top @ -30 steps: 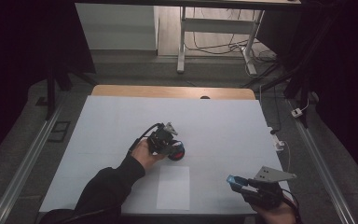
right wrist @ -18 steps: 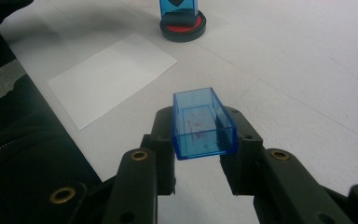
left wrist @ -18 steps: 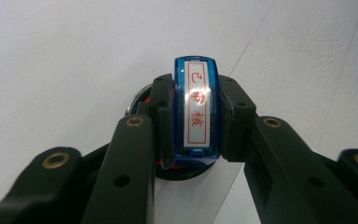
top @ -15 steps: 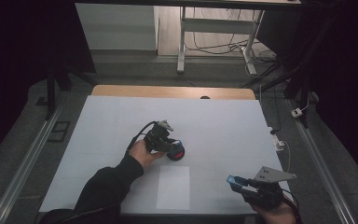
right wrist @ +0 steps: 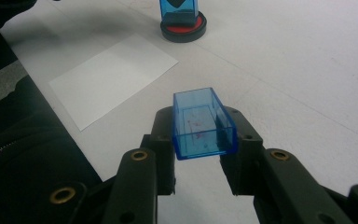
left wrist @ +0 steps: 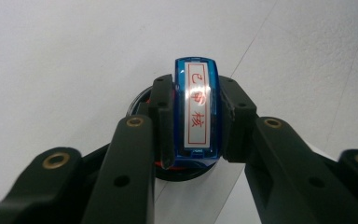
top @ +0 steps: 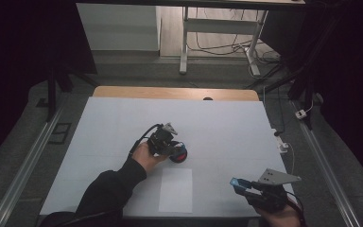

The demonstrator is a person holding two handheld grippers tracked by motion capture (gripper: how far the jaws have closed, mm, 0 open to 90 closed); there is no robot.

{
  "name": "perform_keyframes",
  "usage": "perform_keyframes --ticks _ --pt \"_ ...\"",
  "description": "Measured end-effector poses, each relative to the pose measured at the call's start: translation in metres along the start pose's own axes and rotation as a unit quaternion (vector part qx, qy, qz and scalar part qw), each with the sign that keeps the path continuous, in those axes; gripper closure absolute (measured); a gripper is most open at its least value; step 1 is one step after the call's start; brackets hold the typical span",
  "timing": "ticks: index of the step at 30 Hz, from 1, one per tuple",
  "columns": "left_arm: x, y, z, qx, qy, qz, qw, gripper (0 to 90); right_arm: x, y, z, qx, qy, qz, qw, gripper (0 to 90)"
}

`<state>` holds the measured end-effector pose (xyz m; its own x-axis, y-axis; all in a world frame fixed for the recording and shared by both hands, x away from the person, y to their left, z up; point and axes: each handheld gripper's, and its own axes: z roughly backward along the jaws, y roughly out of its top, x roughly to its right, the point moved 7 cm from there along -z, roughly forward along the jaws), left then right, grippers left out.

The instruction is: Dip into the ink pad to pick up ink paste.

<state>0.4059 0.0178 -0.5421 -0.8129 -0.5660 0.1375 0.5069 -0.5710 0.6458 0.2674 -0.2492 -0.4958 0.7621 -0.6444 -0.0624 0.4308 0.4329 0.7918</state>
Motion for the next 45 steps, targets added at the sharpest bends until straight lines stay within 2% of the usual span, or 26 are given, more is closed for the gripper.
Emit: perform_keyframes --ticks 6,15,24,29,38,45 --pt "0.000 0.000 0.002 0.005 -0.003 0.006 1.0000 70.2 0.000 0.000 0.000 0.001 0.000 0.000 1.0000 67.9" --pt "0.005 0.006 0.020 0.026 -0.012 0.000 0.9996 70.1 0.000 0.000 0.000 0.001 -0.001 0.000 1.0000 67.8" --pt "0.015 0.007 0.035 0.046 -0.032 -0.018 0.9983 70.1 0.000 0.000 0.001 0.002 -0.001 -0.001 1.0000 67.8" --pt "0.021 0.005 0.039 0.045 -0.034 -0.031 0.9979 70.1 0.000 0.000 0.001 0.001 0.000 0.000 1.0000 67.8" --pt "0.029 0.002 0.050 0.051 -0.038 -0.042 0.9971 70.1 0.000 0.000 0.001 0.001 0.001 0.000 1.0000 67.8" --pt "0.037 -0.001 0.058 0.055 -0.049 -0.046 0.9962 70.1 0.000 0.000 0.001 0.001 0.001 0.000 1.0000 67.8"
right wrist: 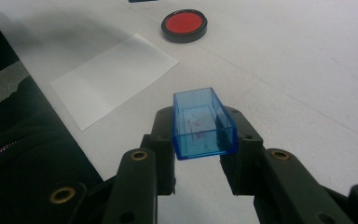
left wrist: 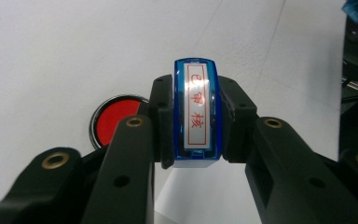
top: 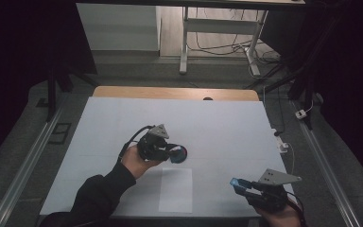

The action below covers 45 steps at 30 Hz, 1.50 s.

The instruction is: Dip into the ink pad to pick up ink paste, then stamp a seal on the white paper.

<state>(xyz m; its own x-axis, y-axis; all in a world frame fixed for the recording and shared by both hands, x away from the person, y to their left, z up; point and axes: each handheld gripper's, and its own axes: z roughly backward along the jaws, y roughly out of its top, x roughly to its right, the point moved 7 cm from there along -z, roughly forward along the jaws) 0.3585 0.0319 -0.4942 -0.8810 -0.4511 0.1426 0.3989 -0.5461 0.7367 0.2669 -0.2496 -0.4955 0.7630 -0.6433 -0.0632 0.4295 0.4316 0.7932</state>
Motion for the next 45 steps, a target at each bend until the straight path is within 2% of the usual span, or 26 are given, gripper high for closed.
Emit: perform_keyframes --ticks 9,14,24,45 --pt "0.009 -0.004 0.011 0.004 -0.004 -0.007 1.0000 70.1 0.000 0.000 0.000 0.000 0.001 0.001 1.0000 67.8" --pt "0.013 -0.006 0.018 0.015 -0.010 0.000 0.9998 70.1 0.000 0.000 0.000 0.001 0.001 0.001 1.0000 67.8" --pt "0.019 -0.009 0.029 0.027 -0.018 0.001 0.9995 70.1 -0.001 0.000 0.000 0.000 0.002 0.002 1.0000 67.8" --pt "0.036 -0.015 0.033 0.030 -0.030 -0.005 0.9991 70.1 -0.001 0.000 0.000 -0.002 0.001 0.005 1.0000 67.8"
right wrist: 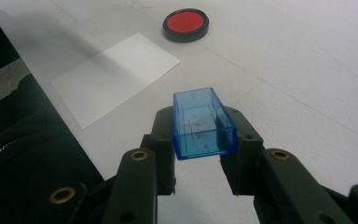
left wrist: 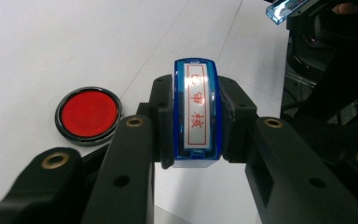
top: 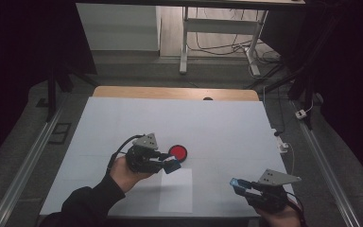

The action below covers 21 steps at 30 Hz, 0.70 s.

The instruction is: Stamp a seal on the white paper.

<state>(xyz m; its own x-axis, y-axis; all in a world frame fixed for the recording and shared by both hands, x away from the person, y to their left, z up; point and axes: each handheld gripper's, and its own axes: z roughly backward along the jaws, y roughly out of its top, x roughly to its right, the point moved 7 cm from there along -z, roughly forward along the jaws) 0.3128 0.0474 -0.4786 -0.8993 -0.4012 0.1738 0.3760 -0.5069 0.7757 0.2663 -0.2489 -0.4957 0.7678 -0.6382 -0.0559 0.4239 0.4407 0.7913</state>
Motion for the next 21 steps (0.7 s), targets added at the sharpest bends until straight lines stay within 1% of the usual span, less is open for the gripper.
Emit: perform_keyframes --ticks 2,8,13,18,21 --pt "0.001 -0.001 -0.002 -0.003 -0.003 0.000 1.0000 70.1 0.000 0.000 0.000 0.001 0.000 0.000 1.0000 67.8" --pt "0.005 -0.006 -0.011 -0.018 0.003 -0.009 0.9998 70.1 0.000 0.000 0.000 0.000 0.001 0.000 1.0000 67.8" --pt "0.006 -0.010 -0.018 -0.028 0.000 -0.010 0.9995 70.1 0.000 0.000 0.000 0.000 0.002 0.000 1.0000 67.8" --pt "0.007 -0.014 -0.026 -0.043 0.005 -0.019 0.9989 70.2 -0.001 0.000 0.000 0.000 0.002 0.001 1.0000 67.8" --pt "0.009 -0.016 -0.029 -0.046 0.002 -0.019 0.9987 70.1 -0.001 0.000 0.000 0.000 0.002 0.001 1.0000 67.8"
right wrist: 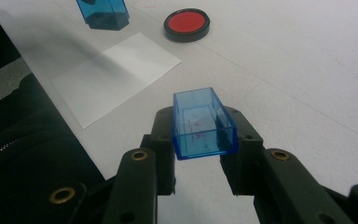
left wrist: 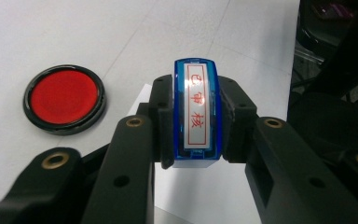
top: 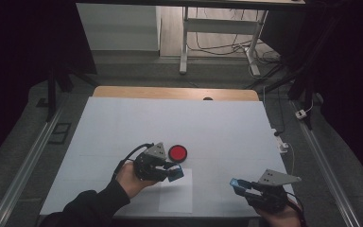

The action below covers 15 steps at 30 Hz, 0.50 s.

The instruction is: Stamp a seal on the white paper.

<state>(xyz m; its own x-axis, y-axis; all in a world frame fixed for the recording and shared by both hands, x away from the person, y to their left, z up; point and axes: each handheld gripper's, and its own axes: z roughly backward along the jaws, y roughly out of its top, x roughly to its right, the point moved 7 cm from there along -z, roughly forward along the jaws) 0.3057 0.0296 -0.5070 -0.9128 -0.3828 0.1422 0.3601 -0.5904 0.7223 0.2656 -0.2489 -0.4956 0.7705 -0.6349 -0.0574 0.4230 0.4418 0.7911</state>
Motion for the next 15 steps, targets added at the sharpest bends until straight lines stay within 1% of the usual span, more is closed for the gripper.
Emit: perform_keyframes --ticks 5,11,15 --pt "0.001 -0.002 -0.005 -0.009 0.002 -0.001 1.0000 70.2 0.000 0.000 0.000 0.000 0.000 0.000 1.0000 67.8" --pt "-0.001 -0.006 -0.012 -0.015 0.003 0.006 0.9999 70.1 0.000 0.000 0.000 0.000 0.000 0.000 1.0000 67.9" --pt "-0.001 -0.010 -0.019 -0.025 0.006 0.003 0.9997 70.2 0.000 0.000 0.000 0.000 0.001 0.000 1.0000 67.8"
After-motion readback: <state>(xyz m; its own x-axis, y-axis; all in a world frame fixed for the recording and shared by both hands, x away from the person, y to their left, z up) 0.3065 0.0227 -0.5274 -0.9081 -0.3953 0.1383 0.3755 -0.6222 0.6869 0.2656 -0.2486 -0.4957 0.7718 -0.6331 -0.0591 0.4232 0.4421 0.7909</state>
